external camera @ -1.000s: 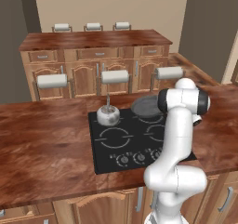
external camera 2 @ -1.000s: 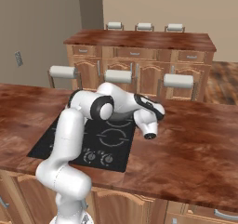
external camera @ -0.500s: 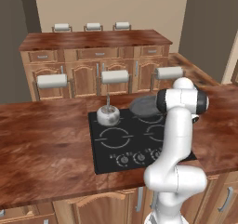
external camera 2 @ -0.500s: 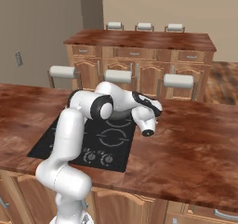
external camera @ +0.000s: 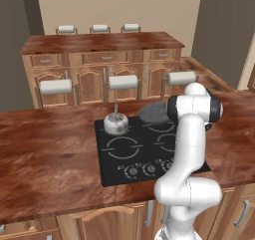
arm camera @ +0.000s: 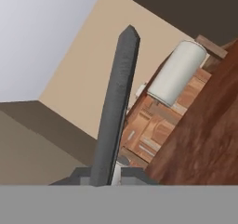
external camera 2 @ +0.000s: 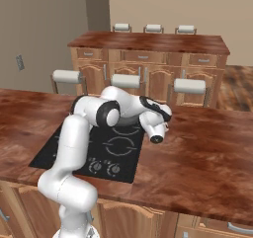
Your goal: Pick the pan from the cabinet and place it on the stove. Then turn on the stove burner for the pan.
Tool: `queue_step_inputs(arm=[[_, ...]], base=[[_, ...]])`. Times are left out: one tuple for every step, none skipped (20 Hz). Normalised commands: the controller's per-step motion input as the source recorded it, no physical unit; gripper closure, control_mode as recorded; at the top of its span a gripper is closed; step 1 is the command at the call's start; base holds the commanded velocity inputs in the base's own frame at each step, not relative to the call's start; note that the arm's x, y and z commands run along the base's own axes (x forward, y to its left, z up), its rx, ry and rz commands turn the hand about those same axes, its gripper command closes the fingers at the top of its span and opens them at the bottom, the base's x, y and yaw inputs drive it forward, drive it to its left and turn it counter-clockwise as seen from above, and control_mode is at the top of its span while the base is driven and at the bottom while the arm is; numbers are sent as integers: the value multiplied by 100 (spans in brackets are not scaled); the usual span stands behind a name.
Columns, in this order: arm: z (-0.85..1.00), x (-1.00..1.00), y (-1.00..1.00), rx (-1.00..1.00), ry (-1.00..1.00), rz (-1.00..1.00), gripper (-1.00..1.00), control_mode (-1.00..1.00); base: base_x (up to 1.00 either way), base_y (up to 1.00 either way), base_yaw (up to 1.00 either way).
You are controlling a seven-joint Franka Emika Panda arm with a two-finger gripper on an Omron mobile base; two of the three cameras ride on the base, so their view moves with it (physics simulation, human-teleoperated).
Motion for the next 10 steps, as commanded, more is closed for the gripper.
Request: queue_step_inputs(arm=[[0,-34,-27,0,0,-4,100,-100],[-10,-40,-24,0,0,-4,100,-100],[-15,-42,-19,0,0,-3,100,-100],[-21,-41,-17,0,0,-3,100,-100],[-25,-40,-17,0,0,-3,100,-100],[-25,-41,-22,0,0,-1,100,-100],[-27,-44,-26,0,0,-1,100,-100],[-33,-40,-22,0,0,-1,100,-100],[-35,-32,-17,0,0,-1,100,-100],[-34,-26,-15,0,0,-1,100,-100]], base=[[0,0,0],[0,0,0],[0,0,0],[0,0,0],[0,0,0],[0,0,0],[0,0,0],[0,0,0],[0,0,0],[0,0,0]])
